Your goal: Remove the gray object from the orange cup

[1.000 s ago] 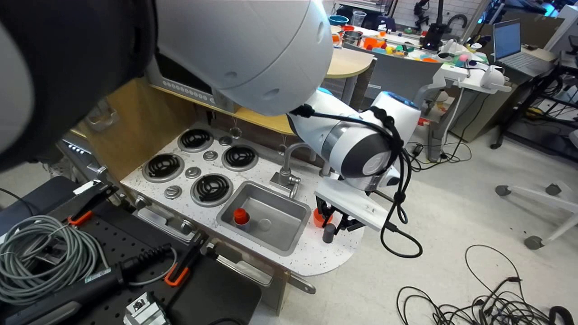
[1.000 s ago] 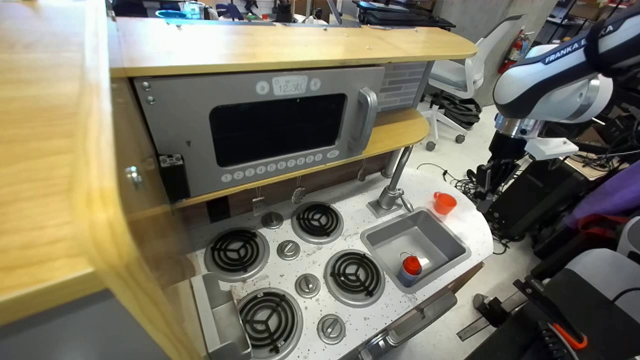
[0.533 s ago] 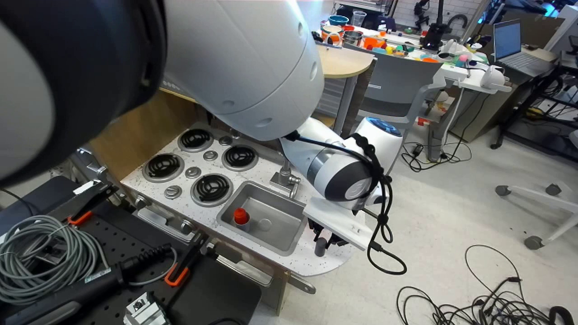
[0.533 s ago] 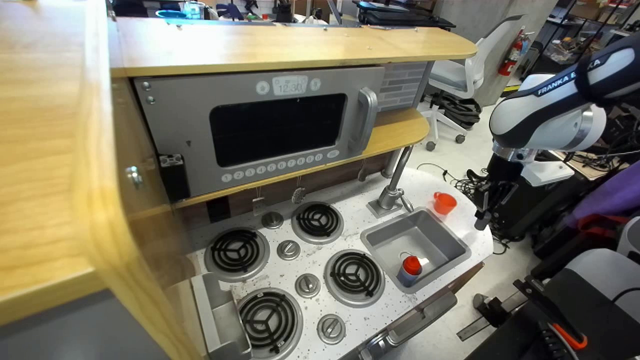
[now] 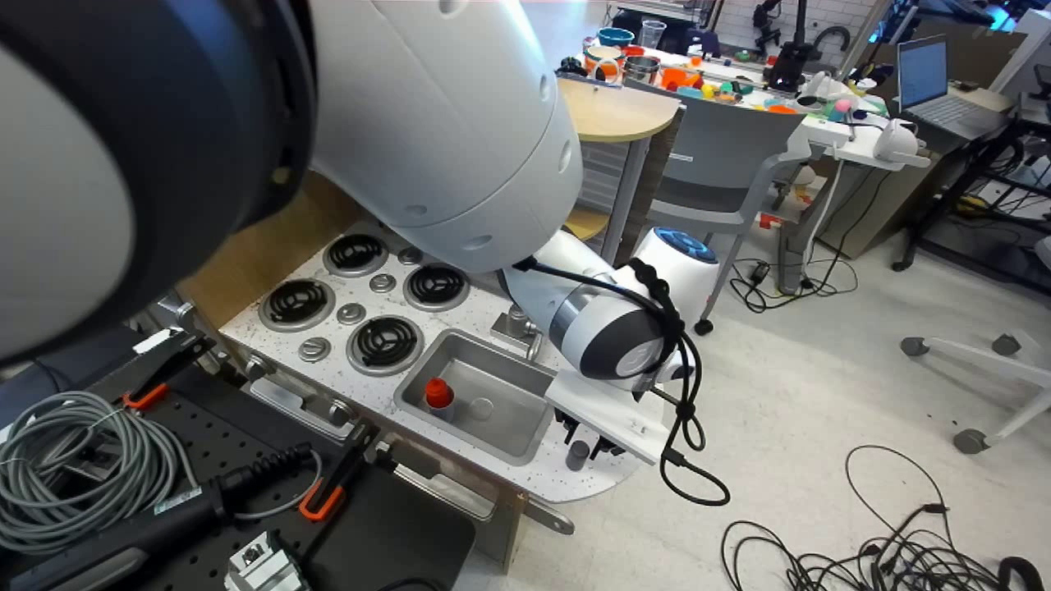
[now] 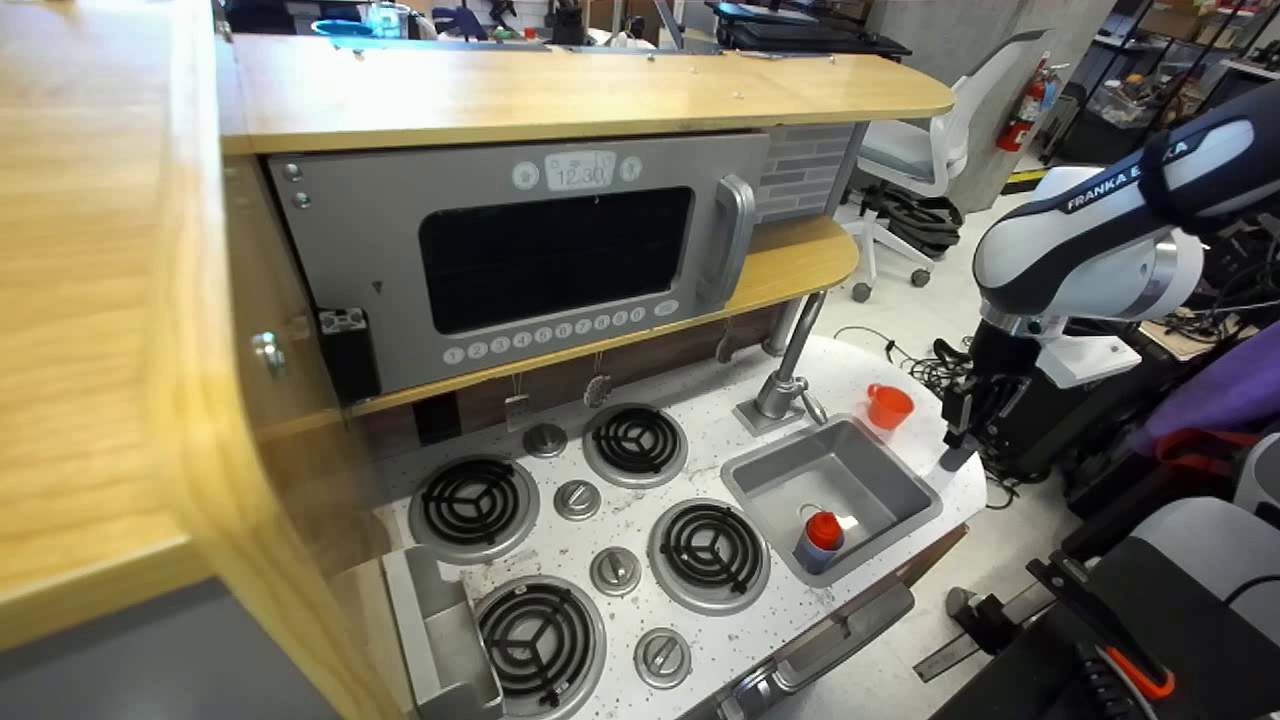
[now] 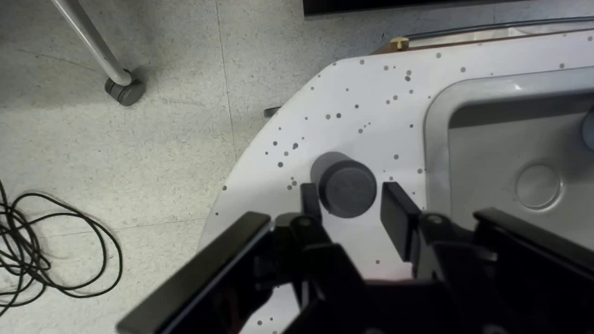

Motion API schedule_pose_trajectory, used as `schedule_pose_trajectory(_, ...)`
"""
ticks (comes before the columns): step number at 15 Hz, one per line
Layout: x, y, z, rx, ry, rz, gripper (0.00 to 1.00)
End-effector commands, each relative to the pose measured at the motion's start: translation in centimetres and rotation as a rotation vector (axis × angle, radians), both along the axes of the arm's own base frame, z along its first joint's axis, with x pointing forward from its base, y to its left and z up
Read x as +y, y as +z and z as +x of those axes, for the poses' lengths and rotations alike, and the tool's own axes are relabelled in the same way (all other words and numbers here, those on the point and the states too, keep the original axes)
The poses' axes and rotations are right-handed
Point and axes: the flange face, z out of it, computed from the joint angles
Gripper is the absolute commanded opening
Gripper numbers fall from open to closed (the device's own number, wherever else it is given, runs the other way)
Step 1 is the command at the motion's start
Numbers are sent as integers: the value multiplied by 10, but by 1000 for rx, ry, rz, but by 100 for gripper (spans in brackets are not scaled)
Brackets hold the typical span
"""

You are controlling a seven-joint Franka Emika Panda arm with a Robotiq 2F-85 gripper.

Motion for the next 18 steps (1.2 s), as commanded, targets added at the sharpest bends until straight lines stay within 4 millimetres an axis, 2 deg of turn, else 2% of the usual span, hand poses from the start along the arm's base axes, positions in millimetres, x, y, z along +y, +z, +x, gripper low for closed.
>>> schedule_pose_trajectory(1,-1,13,-4,-23,-14,2,72)
schedule_pose_trajectory(3,0,26,-6,-38,0,-28,87)
schedule_pose_trajectory(5,0,50,-11,-89,3,-102,100)
schedule_pose_trajectory(8,0,94,-20,-198,-42,-193,100)
schedule_pose_trajectory(10,7,126,-30,-235,-114,-179,100)
schedule_pose_trajectory(12,13,154,-51,-165,-197,-122,100)
schedule_pose_trajectory(13,-2,122,-22,-203,-131,-163,100)
schedule_pose_trajectory(15,5,146,-37,-180,-166,-140,100)
schedule_pose_trajectory(18,10,152,-46,-171,-176,-130,100)
